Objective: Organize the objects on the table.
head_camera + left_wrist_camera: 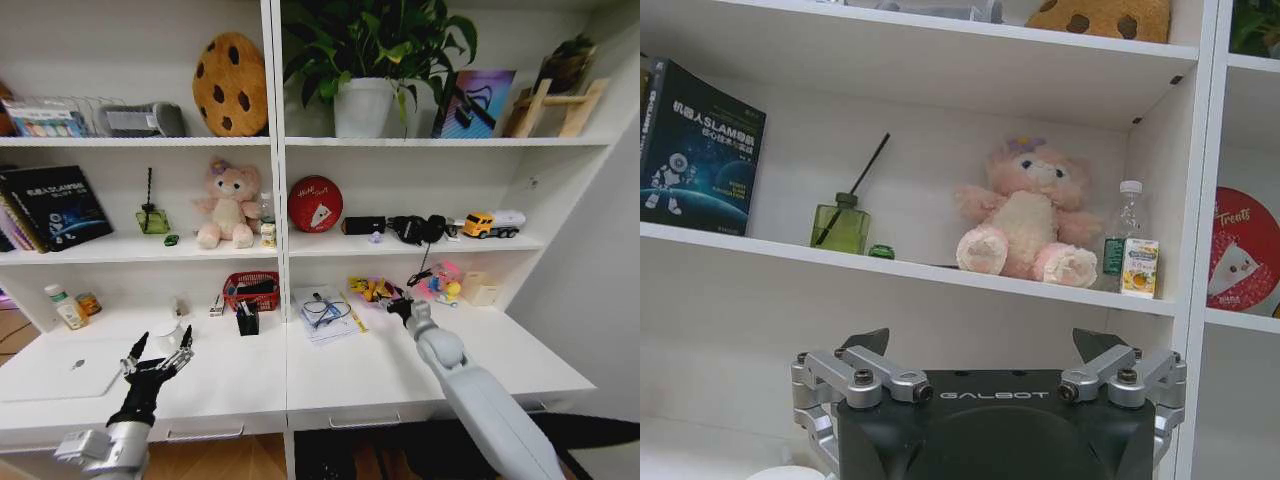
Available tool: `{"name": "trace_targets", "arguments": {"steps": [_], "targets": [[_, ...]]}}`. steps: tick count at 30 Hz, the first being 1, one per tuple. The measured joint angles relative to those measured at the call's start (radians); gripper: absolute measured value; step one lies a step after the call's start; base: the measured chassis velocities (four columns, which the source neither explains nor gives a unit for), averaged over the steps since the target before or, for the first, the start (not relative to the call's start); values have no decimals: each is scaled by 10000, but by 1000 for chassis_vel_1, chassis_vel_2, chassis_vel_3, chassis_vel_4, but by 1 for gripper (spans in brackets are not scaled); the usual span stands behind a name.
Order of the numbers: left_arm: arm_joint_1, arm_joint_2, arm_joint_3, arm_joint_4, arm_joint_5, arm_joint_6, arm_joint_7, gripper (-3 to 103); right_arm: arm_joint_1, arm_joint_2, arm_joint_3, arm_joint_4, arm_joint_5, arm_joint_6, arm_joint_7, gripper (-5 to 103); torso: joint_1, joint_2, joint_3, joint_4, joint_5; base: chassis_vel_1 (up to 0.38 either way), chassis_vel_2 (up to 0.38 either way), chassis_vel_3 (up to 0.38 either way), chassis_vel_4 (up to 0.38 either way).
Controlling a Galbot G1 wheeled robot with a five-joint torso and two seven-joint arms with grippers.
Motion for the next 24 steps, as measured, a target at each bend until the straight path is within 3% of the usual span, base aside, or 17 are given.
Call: {"name": "trace_targets", "arguments": {"steps": [5,12,24], "targets": [[31,-25,-31,17,-49,-62,31,100,-2297,577,171,2378,-1097,-7,687,99,0,1,0,0,0,0,0,0,0],[7,-22,-35,6,-50,-45,32,100,-3802,1270,-101,3594,-2089,75,802,100,0,0,1,0,1,67,61,-82,-58],[27,-58,-10,-40,-17,-24,27,100,-4057,1578,-239,3784,-2493,194,765,100,3,-2,2,1,4,208,230,-216,-210]]}}
